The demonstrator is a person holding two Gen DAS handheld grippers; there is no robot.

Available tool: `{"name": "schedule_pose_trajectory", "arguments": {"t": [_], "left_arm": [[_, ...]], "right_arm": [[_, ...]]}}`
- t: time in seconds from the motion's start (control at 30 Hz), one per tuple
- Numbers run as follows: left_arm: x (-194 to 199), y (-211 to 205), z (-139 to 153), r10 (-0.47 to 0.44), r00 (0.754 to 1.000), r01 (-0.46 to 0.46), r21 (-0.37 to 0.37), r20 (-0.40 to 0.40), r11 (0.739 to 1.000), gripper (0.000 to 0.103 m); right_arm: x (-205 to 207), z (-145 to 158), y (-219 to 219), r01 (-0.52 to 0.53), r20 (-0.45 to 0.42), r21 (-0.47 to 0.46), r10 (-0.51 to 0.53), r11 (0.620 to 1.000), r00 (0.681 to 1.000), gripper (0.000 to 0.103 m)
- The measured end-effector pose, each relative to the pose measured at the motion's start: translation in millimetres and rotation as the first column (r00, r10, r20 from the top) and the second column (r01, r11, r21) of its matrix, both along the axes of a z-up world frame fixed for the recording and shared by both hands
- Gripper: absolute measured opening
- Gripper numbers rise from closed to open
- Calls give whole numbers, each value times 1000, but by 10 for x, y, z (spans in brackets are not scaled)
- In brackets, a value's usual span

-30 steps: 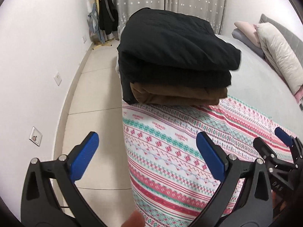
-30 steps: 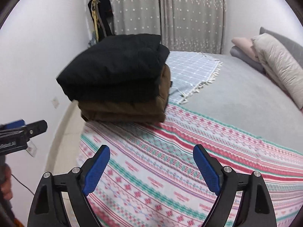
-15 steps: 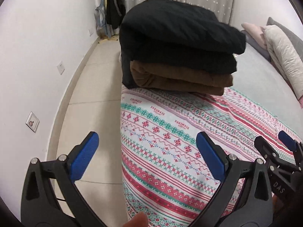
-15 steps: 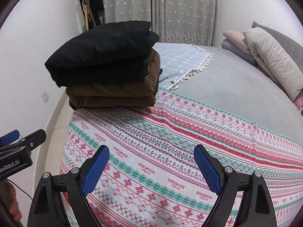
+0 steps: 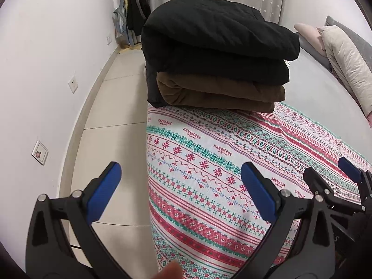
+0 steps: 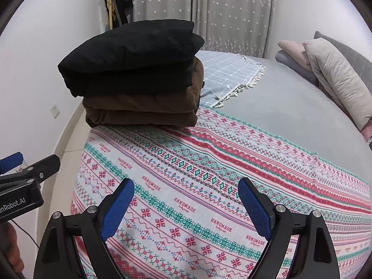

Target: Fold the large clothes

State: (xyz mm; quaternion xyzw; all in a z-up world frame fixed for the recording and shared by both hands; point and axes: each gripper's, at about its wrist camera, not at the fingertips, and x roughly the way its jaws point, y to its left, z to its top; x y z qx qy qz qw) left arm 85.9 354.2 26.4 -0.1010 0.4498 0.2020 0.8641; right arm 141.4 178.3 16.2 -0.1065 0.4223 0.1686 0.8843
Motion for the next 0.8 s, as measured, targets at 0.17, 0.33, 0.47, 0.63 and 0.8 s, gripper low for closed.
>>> {"name": "schedule_pose_trajectory", "arguments": {"t": [0.17,0.33,0.47,0.63,0.8], "left_arm": [[12,-20,-19,-5,1000,5,1,-9,1000,102],[19,-63,-15,-19,1000,19,5,-13,1000,102],[10,-76,5,-36,999,36,-21,2,999,102],[35,-108,-7,-37,999,37,-16,-4,999,102],[36,-146,-2,-44,999,44,-12,-5,999,102]], "right_arm": [[20,-7,-22,12,-3,3,-12,1000,1000,92],[34,6,-66,29,-1,11,-29,1000,1000,92],[39,16,-83,41,3,11,-41,999,999,92],[36,7,-78,45,4,7,-45,999,999,92],[27,20,-66,31,4,16,-31,999,1000,92]]}}
